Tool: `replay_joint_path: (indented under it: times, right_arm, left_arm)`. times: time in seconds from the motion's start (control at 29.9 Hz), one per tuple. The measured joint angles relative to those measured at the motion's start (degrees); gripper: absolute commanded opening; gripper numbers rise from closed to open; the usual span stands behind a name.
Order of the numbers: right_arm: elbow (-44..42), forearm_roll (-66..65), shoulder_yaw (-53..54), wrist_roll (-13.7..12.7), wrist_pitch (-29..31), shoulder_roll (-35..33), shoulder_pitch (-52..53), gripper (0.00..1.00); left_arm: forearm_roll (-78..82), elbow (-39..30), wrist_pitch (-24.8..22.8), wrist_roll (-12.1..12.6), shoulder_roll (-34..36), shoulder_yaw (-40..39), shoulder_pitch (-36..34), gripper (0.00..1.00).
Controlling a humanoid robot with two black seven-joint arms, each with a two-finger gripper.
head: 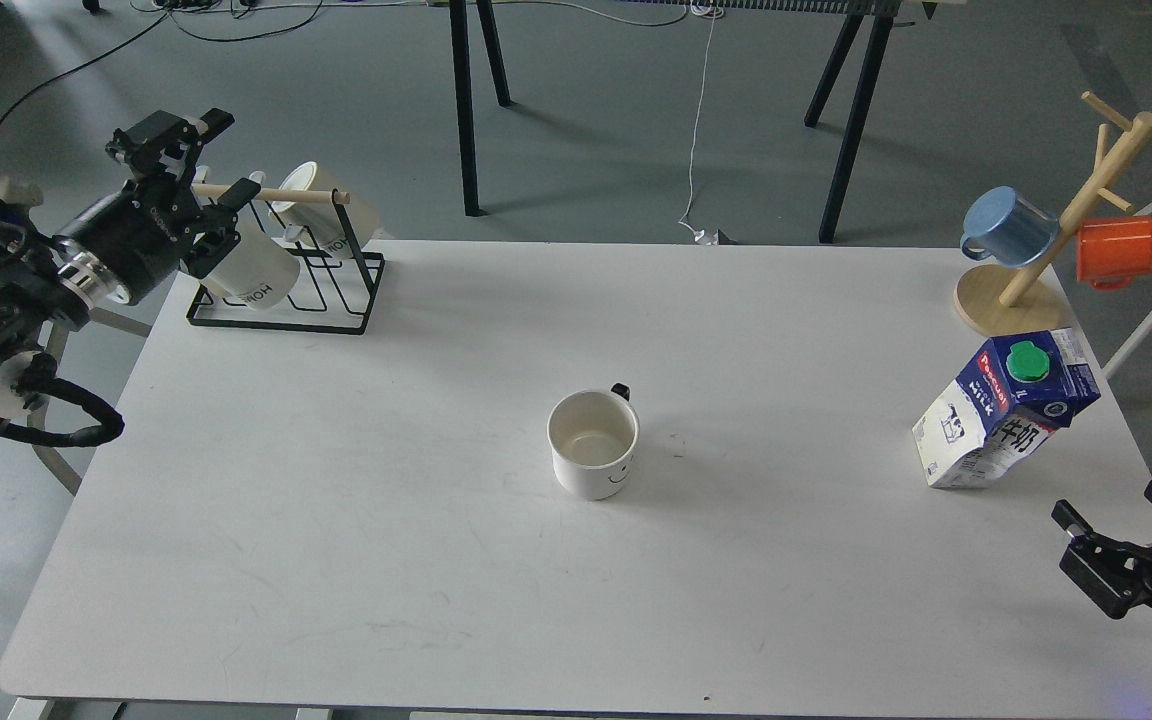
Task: Place cup and milk with both arms
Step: 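Reach the right gripper to the milk carton and grasp it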
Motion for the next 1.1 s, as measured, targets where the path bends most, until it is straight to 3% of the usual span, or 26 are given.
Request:
replay_joint_path:
  times: [0.23, 1.1]
  right_arm:
    - [-4.0, -3.9, -0.6, 0.1, 0.0, 4.9, 2.9, 0.99]
    - [-13.3, -9.7, -0.7, 0.4, 0.0, 12.7, 15.7, 0.99]
  left_arm:
    - [0.0, 0.0, 0.0, 0.0, 0.5, 0.0, 0.3, 0.81]
    - [0.0, 0.0, 0.0, 0.0, 0.7, 0.0, 3.3, 0.84]
